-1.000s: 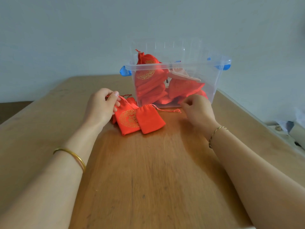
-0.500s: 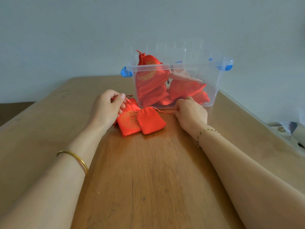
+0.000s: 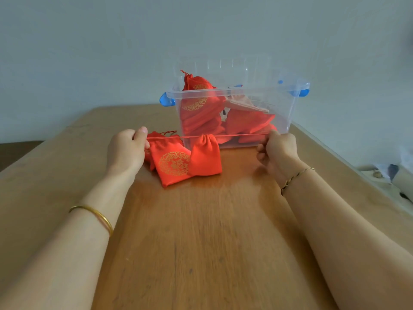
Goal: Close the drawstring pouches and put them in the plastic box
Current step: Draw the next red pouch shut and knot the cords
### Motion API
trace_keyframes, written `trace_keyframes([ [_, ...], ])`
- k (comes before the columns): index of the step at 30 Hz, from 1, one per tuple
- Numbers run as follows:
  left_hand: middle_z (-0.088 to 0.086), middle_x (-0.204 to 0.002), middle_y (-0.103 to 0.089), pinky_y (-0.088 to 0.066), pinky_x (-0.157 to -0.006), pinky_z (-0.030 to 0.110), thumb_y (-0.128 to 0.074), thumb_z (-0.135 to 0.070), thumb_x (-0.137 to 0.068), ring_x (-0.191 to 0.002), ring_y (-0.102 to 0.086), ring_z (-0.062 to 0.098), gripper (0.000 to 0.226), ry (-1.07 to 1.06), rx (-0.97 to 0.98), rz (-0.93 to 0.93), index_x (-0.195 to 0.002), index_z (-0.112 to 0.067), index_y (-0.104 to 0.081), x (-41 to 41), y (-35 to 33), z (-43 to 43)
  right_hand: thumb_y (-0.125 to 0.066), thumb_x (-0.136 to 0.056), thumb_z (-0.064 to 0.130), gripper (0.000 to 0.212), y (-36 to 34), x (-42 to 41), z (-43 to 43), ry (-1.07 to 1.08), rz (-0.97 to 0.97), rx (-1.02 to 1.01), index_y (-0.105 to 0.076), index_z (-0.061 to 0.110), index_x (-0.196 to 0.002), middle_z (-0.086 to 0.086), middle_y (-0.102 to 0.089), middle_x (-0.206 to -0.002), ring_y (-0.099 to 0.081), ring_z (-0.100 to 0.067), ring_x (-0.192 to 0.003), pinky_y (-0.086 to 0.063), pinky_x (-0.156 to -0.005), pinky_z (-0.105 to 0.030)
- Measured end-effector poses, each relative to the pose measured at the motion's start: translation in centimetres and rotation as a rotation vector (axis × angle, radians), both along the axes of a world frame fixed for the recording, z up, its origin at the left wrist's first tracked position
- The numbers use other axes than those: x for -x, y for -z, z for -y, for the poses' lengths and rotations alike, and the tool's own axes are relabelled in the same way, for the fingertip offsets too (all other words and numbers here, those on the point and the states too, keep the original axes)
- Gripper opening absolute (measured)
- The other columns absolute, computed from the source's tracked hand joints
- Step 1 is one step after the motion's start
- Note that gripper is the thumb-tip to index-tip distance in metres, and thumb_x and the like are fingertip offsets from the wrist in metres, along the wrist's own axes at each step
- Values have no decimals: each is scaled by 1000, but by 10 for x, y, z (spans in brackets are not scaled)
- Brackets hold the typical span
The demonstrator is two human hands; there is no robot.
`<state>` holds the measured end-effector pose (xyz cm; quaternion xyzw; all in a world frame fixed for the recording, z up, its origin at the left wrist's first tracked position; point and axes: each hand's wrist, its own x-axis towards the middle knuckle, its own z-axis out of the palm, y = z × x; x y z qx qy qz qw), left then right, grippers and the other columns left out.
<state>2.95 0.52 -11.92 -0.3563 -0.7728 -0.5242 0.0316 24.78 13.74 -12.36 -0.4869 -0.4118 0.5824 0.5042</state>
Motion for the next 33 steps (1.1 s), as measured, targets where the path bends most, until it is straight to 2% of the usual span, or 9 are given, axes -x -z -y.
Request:
trace_keyframes([
  [3,4,-54,-45,-33,-61,31,-43,-29,-95,-52,-41,19,42,9,-52,108,-54,-15,-44,-1,-2,-3,-32,-97,12,29,-3,-1,-1,0,-200,90,-38,16,-68,0,-38,-57,-37,-6,-29,-28,-33,-13],
  [5,5,-52,-52,-41,-52,27,-44,-30,-95,-45,-48,13,41,96,-163,365,-57,-15,-41,-4,-7,-4,-33,-97,13,29,-6,-3,1,-25,-188,78,-39,15,-68,0,-39,-57,-37,-5,-29,-29,-33,-12],
  [8,3,-74,-71,-53,-63,21,-42,-33,-97,-76,-68,13,42,455,-385,846,-57,-19,-40,-17,-23,-1,-35,-96,15,32,-16,-4,8,-56,-74,-73,-42,15,-65,-1,-43,-56,-40,-9,-38,-32,-37,-18],
  [10,4,-81,-72,-53,-76,24,-37,-37,-97,-88,-69,16,51,651,-434,937,-50,-21,-42,-28,-33,-1,-36,-96,17,35,-27,-3,15,-81,-32,-205,-42,15,-62,-2,-44,-56,-40,-11,-42,-33,-39,-21],
  [15,-2,-60,-61,-55,-59,24,-42,-34,-96,-52,-60,10,33,808,-311,860,-70,-16,-51,-50,-56,-10,-40,-95,17,35,-65,10,33,-177,7,-482,-44,13,-61,-4,-45,-55,-39,-10,-36,-30,-37,-17],
  [19,-1,-67,-58,-53,-57,21,-53,-14,-90,-52,-53,5,11,874,-182,677,-91,-8,-62,-59,-66,-15,-47,-92,14,31,-91,21,41,-217,142,-662,-51,13,-61,1,-50,-54,-40,-4,-35,-31,-39,-18],
  [22,0,-61,-55,-53,-57,20,-58,-3,-85,-53,-52,7,7,899,-141,541,-88,-5,-63,-64,-70,-17,-52,-90,16,26,-100,27,42,-266,271,-765,-61,3,-70,8,-51,-51,-40,0,-37,-33,-45,-17],
  [28,5,-57,-50,-45,-53,24,-62,-11,-85,-45,-47,10,20,869,-22,270,-89,9,-62,-68,-74,-24,-55,-90,20,28,-99,36,39,-315,251,-774,-65,-3,-76,4,-53,-54,-43,-7,-45,-35,-45,-21],
  [33,-5,-55,-57,-46,-48,16,-53,-13,-91,-44,-47,3,16,905,-56,457,-81,-7,-64,-65,-74,-29,-38,-98,27,33,-69,33,32,-314,286,-635,-62,4,-92,-1,-58,-69,-49,-14,-55,-37,-49,-24],
])
